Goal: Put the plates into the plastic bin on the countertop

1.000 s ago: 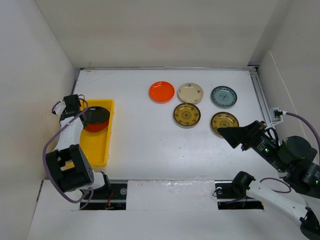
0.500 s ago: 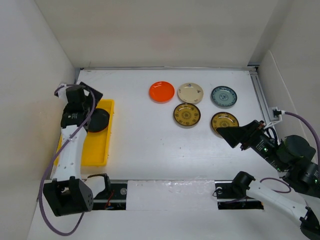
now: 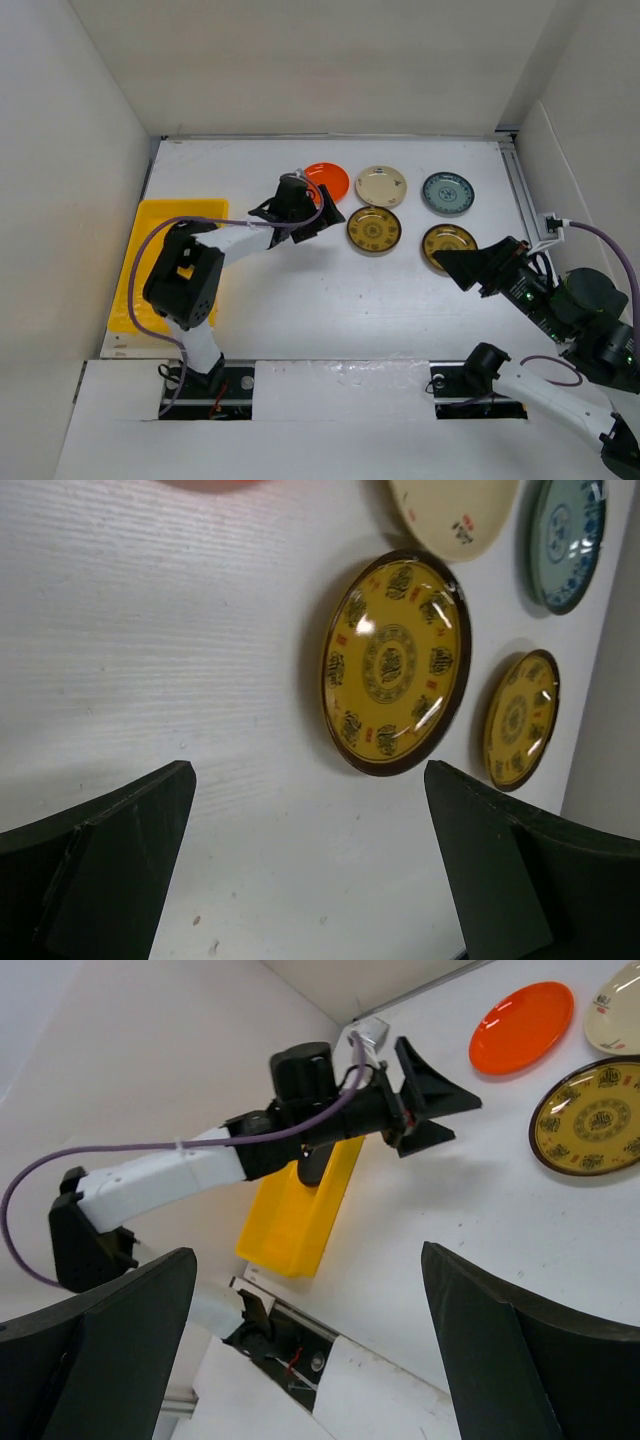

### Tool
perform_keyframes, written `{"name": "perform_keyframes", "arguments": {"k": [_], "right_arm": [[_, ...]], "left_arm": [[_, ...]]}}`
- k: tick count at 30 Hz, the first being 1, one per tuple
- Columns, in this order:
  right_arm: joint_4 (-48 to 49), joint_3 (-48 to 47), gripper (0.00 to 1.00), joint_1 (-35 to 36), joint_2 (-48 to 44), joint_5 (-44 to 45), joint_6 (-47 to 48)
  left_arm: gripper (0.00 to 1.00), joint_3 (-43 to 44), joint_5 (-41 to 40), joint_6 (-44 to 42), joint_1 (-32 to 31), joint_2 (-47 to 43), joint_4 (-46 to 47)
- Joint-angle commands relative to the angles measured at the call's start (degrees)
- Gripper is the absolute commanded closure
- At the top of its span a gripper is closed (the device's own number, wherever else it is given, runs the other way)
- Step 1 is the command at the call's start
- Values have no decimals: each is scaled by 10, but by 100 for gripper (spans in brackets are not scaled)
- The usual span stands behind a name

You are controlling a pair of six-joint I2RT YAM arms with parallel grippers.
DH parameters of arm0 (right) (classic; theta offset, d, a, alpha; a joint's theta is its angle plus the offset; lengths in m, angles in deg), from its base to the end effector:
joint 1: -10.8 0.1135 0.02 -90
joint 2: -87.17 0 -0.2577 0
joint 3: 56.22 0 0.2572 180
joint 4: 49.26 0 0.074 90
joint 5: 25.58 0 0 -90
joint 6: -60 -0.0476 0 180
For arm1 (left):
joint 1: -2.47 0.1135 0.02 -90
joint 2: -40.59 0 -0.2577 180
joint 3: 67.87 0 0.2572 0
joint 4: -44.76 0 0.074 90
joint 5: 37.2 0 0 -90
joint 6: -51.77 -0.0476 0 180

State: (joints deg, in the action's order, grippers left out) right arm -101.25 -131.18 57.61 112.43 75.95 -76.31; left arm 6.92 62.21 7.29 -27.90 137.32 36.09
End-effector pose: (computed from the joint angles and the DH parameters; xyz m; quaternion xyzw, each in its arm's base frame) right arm 0.0575 0.0473 0.4148 0.0665 0.7177 0.4507 0.5266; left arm 0.3350 -0.2053 0.2117 -0.0738 0.8635 -0.3598 0.3455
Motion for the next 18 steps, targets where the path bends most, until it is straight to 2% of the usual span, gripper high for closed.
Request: {"name": "perform_keyframes", "arguments": {"k": [1, 3, 9, 13, 14, 16, 18], "right_arm": [[29, -23, 0, 0, 3, 9, -11], [29, -23, 0, 0, 3, 16, -11], [34, 2, 0, 0, 8, 44, -22], [40, 7, 0, 0, 8, 44, -22], [40, 7, 0, 0, 8, 44, -22], [40, 7, 0, 0, 8, 44, -22], [40, 2, 0, 0, 8, 44, -22]], "left_arm": [[2, 38, 42, 16, -25, 49, 71], [4, 84, 47, 16, -36, 86, 56], [9, 124, 28, 28, -57, 166, 37], [27, 138, 9, 40, -62, 193, 27], [40, 138, 9, 40, -62, 201, 22], [57, 138, 1, 45, -62, 206, 17], [64, 138, -4, 45, -62, 212, 12]]}}
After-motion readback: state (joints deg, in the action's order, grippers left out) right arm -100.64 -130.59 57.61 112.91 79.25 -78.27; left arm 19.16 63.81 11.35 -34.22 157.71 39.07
